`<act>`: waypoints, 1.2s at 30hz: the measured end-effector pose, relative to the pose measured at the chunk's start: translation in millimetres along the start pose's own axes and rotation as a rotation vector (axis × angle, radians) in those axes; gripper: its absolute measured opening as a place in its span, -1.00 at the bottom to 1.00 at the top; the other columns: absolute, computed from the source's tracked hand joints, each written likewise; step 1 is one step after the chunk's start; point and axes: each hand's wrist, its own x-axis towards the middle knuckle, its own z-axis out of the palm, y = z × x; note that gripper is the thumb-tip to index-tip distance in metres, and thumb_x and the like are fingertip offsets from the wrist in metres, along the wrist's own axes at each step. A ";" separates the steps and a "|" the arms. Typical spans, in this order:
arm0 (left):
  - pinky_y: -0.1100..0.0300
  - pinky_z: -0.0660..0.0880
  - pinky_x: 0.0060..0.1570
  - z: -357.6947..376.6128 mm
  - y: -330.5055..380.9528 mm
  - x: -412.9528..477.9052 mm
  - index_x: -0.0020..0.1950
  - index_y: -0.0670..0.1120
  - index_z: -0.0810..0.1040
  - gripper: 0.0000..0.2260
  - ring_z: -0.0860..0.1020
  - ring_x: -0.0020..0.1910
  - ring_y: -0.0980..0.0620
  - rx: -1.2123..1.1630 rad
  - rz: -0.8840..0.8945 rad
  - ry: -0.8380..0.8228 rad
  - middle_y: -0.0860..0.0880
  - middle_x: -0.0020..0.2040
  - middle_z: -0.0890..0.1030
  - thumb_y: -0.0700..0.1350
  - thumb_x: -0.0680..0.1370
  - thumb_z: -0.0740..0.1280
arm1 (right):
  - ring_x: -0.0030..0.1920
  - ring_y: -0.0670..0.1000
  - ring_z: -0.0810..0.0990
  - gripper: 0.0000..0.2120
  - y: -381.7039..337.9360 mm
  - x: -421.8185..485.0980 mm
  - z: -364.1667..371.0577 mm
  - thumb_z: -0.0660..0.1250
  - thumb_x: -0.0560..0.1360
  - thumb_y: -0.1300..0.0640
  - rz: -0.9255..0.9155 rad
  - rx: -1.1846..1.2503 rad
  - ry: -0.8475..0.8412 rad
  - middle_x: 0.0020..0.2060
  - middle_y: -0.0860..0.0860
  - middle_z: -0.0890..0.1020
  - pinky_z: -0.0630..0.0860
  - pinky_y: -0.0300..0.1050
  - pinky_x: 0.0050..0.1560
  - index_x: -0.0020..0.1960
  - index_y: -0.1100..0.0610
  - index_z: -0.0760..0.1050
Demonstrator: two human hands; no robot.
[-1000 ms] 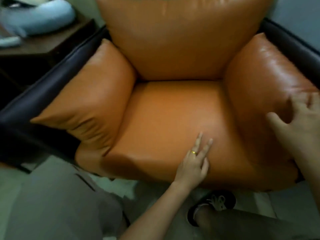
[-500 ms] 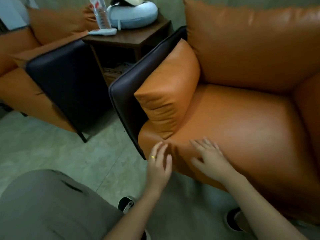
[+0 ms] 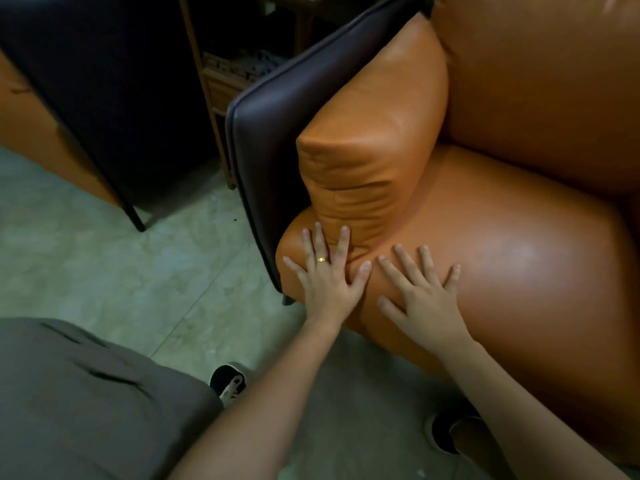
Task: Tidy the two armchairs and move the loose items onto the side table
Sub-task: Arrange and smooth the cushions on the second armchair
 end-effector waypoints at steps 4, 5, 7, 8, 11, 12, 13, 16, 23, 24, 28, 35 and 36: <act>-0.51 -0.11 0.39 12.4 -21.2 17.1 0.60 0.27 -0.06 -0.38 0.14 0.58 -0.24 0.018 0.131 0.129 -0.23 0.56 0.27 0.30 0.57 0.07 | 0.61 0.19 0.05 -0.32 2.2 -0.3 21.1 0.04 0.55 -0.40 0.035 -0.112 0.185 0.61 -0.01 0.16 0.02 0.48 0.44 0.60 -0.21 0.07; -0.51 -0.09 0.39 17.3 -24.3 20.5 0.59 0.24 0.03 -0.40 0.18 0.56 -0.25 0.026 0.146 0.164 -0.26 0.52 0.32 0.30 0.57 0.04 | 0.60 0.20 0.09 -0.33 3.1 1.1 27.5 0.07 0.54 -0.40 0.042 -0.124 0.242 0.60 0.01 0.20 0.03 0.47 0.45 0.59 -0.20 0.12; -0.52 -0.07 0.38 29.5 -29.2 24.7 0.54 0.17 0.19 -0.45 0.24 0.52 -0.27 0.032 0.167 0.216 -0.30 0.47 0.39 0.31 0.57 -0.01 | 0.57 0.23 0.18 -0.34 5.7 6.5 39.1 0.13 0.53 -0.38 0.026 -0.130 0.348 0.57 0.05 0.27 0.05 0.46 0.45 0.57 -0.17 0.22; -0.53 -0.07 0.38 34.2 -29.5 26.1 0.52 0.16 0.23 -0.45 0.25 0.51 -0.28 0.034 0.176 0.228 -0.32 0.45 0.40 0.31 0.57 -0.03 | 0.56 0.24 0.22 -0.35 7.2 9.6 43.6 0.15 0.52 -0.38 0.014 -0.132 0.390 0.55 0.06 0.31 0.07 0.45 0.45 0.55 -0.16 0.25; -0.51 -0.09 0.39 32.6 -26.7 27.2 0.51 0.17 0.26 -0.47 0.25 0.50 -0.26 0.021 0.171 0.205 -0.32 0.41 0.44 0.29 0.57 -0.01 | 0.54 0.25 0.25 -0.36 10.2 13.3 50.3 0.15 0.52 -0.38 0.002 -0.129 0.422 0.53 0.07 0.35 0.10 0.44 0.44 0.54 -0.16 0.29; -0.50 -0.10 0.40 28.7 -26.1 26.1 0.51 0.18 0.25 -0.47 0.25 0.51 -0.25 0.013 0.154 0.180 -0.30 0.41 0.45 0.27 0.55 0.02 | 0.54 0.24 0.24 -0.36 9.3 11.2 48.8 0.15 0.52 -0.38 0.006 -0.124 0.413 0.53 0.06 0.34 0.10 0.44 0.45 0.54 -0.16 0.29; -0.49 -0.10 0.41 23.7 -25.4 25.1 0.52 0.20 0.23 -0.46 0.25 0.51 -0.24 0.007 0.133 0.149 -0.28 0.42 0.45 0.26 0.55 0.05 | 0.55 0.23 0.23 -0.36 7.9 9.6 45.3 0.15 0.52 -0.38 0.015 -0.123 0.404 0.54 0.05 0.33 0.09 0.44 0.45 0.54 -0.16 0.29; -0.46 -0.12 0.44 4.6 -21.3 20.0 0.58 0.23 0.11 -0.45 0.19 0.55 -0.21 0.032 0.101 0.032 -0.25 0.47 0.38 0.24 0.59 0.09 | 0.58 0.19 0.16 -0.36 3.6 5.9 32.0 0.11 0.54 -0.39 0.050 -0.120 0.306 0.56 0.02 0.28 0.05 0.41 0.47 0.56 -0.19 0.23; -0.26 -0.06 0.52 -32.4 0.7 -12.5 0.62 0.18 -0.05 -0.43 -0.08 0.63 -0.10 -0.129 -0.007 -0.150 -0.11 0.63 0.09 0.07 0.67 0.15 | 0.63 0.07 -0.06 -0.39 2.6 -11.6 19.9 0.00 0.61 -0.32 0.133 0.125 0.158 0.62 -0.07 0.08 -0.13 0.26 0.57 0.61 -0.20 0.01; -0.15 -0.05 0.53 -34.6 9.6 -20.4 0.63 0.15 -0.03 -0.41 -0.12 0.63 -0.08 -0.207 -0.059 -0.164 -0.08 0.65 0.03 0.03 0.67 0.17 | 0.63 0.05 -0.09 -0.41 3.6 -19.1 24.3 -0.01 0.63 -0.29 0.161 0.161 0.160 0.63 -0.08 0.05 -0.14 0.23 0.58 0.61 -0.19 0.00; 0.09 -0.01 0.55 -35.4 50.1 -56.2 0.64 -0.02 0.02 -0.39 -0.21 0.61 0.04 -0.398 -0.197 -0.237 -0.01 0.65 -0.16 -0.05 0.64 0.20 | 0.62 0.03 -0.10 -0.44 14.8 -56.5 42.1 -0.02 0.66 -0.20 0.247 0.169 0.216 0.62 -0.07 0.05 -0.10 0.23 0.58 0.62 -0.15 -0.02; -0.01 0.02 0.59 -26.0 86.2 -85.3 0.61 -0.08 0.16 -0.50 -0.10 0.61 0.15 -0.237 0.070 -0.371 0.05 0.63 0.09 -0.04 0.67 0.11 | 0.62 0.03 -0.07 -0.40 62.5 -98.5 43.0 -0.11 0.61 -0.23 0.545 0.280 0.251 0.62 -0.06 0.08 -0.18 0.21 0.58 0.61 -0.10 0.11; -0.04 0.00 0.59 -23.4 90.2 -79.4 0.61 -0.08 0.18 -0.51 -0.07 0.61 0.11 -0.159 0.177 -0.404 0.04 0.63 0.12 -0.03 0.68 0.10 | 0.62 0.04 -0.06 -0.40 70.1 -103.0 43.4 -0.12 0.60 -0.23 0.572 0.284 0.258 0.62 -0.06 0.08 -0.17 0.22 0.58 0.61 -0.10 0.11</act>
